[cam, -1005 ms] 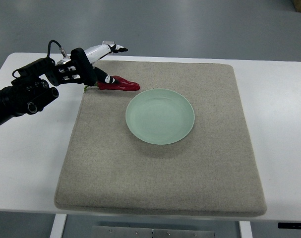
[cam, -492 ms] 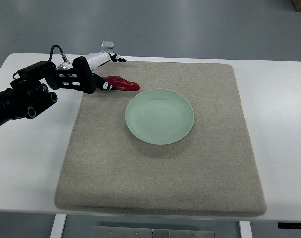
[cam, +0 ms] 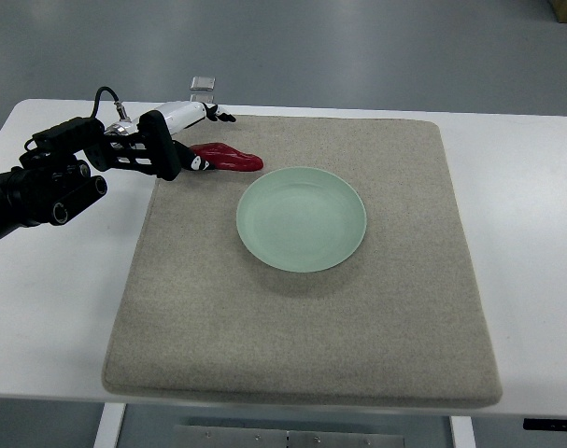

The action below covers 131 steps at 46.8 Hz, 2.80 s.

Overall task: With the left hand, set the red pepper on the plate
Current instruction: 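Close the left hand fingers around the red pepper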

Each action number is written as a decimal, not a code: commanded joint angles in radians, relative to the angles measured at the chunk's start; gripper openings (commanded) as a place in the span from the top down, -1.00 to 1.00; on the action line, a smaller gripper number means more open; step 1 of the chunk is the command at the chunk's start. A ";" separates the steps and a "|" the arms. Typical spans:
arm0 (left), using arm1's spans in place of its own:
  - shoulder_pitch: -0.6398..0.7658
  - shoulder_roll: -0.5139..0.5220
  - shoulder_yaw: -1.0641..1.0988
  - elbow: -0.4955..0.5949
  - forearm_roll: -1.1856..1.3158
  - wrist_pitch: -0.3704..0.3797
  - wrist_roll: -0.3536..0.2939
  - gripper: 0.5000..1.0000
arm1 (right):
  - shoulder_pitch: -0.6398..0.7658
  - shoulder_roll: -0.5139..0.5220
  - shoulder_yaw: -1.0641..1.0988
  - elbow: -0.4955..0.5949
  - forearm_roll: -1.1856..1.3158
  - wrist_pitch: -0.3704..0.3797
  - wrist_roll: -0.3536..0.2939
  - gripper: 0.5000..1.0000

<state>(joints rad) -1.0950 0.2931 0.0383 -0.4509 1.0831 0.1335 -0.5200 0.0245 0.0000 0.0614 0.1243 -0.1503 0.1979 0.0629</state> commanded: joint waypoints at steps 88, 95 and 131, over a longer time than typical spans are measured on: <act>0.014 -0.022 0.023 0.034 0.001 0.000 -0.008 0.54 | 0.000 0.000 0.000 0.000 0.000 0.000 0.000 -0.73; 0.017 -0.023 0.023 0.035 0.001 0.000 -0.008 1.00 | 0.000 0.000 0.000 0.000 0.000 0.000 0.000 -0.73; 0.000 -0.032 0.045 0.023 -0.005 0.101 -0.031 1.00 | 0.000 0.000 0.000 0.000 0.000 0.000 0.000 -0.73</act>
<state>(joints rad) -1.0920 0.2607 0.0848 -0.4225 1.0785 0.2291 -0.5397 0.0245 0.0000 0.0614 0.1243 -0.1503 0.1979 0.0629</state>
